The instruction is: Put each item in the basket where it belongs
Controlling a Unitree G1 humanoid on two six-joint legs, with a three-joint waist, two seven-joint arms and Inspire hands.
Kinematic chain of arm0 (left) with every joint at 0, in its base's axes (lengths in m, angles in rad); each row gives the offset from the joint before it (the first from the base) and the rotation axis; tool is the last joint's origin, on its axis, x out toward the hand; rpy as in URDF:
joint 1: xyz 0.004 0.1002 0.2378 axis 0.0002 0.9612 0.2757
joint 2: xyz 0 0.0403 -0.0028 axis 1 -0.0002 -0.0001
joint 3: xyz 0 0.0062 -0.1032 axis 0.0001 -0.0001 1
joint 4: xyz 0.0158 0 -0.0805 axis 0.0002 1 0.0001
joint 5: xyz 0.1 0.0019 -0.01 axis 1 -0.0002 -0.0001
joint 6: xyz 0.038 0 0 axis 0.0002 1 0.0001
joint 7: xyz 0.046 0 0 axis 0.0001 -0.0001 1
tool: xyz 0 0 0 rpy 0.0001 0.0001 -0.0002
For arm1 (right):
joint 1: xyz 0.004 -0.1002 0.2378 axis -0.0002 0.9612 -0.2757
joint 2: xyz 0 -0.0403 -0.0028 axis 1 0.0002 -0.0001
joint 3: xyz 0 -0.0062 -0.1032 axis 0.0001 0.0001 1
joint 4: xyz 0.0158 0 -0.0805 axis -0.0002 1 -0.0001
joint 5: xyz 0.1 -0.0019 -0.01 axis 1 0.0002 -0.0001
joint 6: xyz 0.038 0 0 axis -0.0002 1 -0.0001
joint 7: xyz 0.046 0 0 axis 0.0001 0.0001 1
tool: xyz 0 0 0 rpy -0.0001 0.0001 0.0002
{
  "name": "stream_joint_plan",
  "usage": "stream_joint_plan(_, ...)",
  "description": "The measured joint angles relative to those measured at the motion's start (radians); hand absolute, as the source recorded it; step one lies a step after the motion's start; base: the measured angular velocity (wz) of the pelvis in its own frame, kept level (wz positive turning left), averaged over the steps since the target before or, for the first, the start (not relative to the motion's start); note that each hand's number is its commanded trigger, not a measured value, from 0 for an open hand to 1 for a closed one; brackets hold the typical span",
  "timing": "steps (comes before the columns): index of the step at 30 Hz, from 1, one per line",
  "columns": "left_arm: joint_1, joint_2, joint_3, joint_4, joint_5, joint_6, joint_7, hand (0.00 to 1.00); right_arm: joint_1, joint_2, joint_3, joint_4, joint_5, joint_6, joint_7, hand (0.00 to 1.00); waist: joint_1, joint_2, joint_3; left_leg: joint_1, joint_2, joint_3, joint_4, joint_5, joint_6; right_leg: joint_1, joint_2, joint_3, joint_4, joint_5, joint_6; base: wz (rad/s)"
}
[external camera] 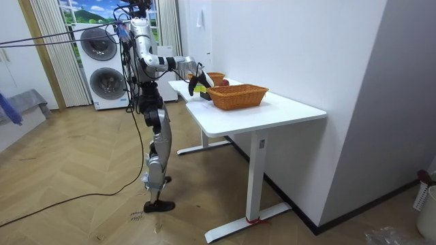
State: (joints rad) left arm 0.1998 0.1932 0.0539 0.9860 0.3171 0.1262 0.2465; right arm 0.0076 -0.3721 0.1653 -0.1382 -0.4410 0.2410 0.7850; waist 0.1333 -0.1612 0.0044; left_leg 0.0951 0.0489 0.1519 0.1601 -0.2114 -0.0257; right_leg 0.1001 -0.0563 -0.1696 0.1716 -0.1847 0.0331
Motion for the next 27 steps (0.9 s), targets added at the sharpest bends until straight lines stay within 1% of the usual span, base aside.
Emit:
stream_joint_plan(7,-0.008,0.0,0.0,-0.009,0.001,0.008,0.0,0.0,0.0,0.0,0.0,0.004,-0.002,0.0,-0.002,0.0,0.0,-0.003,0.0,0.0,0.0,0.0,0.0,0.0,0.0,-0.001,0.0,0.0,0.0,0.0,0.0,0.0)
stream_joint_plan(10,-0.001,0.002,0.001,-0.039,0.001,0.019,0.0,0.0,0.0,0.0,0.0,0.008,-0.014,0.0,-0.004,0.0,0.002,-0.003,0.0001,0.0,0.0,0.0,0.001,0.0,0.0,0.001,0.0,0.0,0.0,0.0,0.0,0.0)
stream_joint_plan(16,0.005,0.007,0.002,-0.06,0.001,0.021,0.0,0.0,-0.004,0.009,0.0,0.048,-0.016,-0.01,-0.049,0.0,0.004,-0.001,0.0001,0.004,0.0,-0.002,0.006,0.0,0.0,0.01,0.0,0.001,-0.001,0.003,0.0,0.01)
stream_joint_plan(20,0.021,0.007,0.001,-0.078,0.001,0.035,0.0,0.0,-0.005,0.011,0.0,0.066,-0.021,-0.01,-0.072,0.0,0.004,0.005,0.0005,0.004,-0.001,-0.017,0.006,0.0,0.001,0.015,0.0,-0.001,-0.001,0.005,0.001,0.05)
stream_joint_plan(25,0.036,0.007,0.002,-0.088,0.002,0.043,0.0,0.0,-0.005,0.011,0.0,0.08,-0.022,-0.013,-0.094,0.0,0.004,0.02,0.0004,0.004,-0.002,-0.019,0.008,0.002,0.002,0.017,-0.001,-0.004,-0.001,0.006,0.0,0.0)
stream_joint_plan(27,0.036,0.007,0.002,-0.088,0.002,0.046,0.0,0.0,-0.005,0.011,0.0,0.082,-0.023,-0.017,-0.102,0.0,0.004,0.022,0.0004,0.004,-0.003,-0.019,0.008,0.003,0.003,0.017,-0.001,-0.005,-0.001,0.007,0.0,0.0)
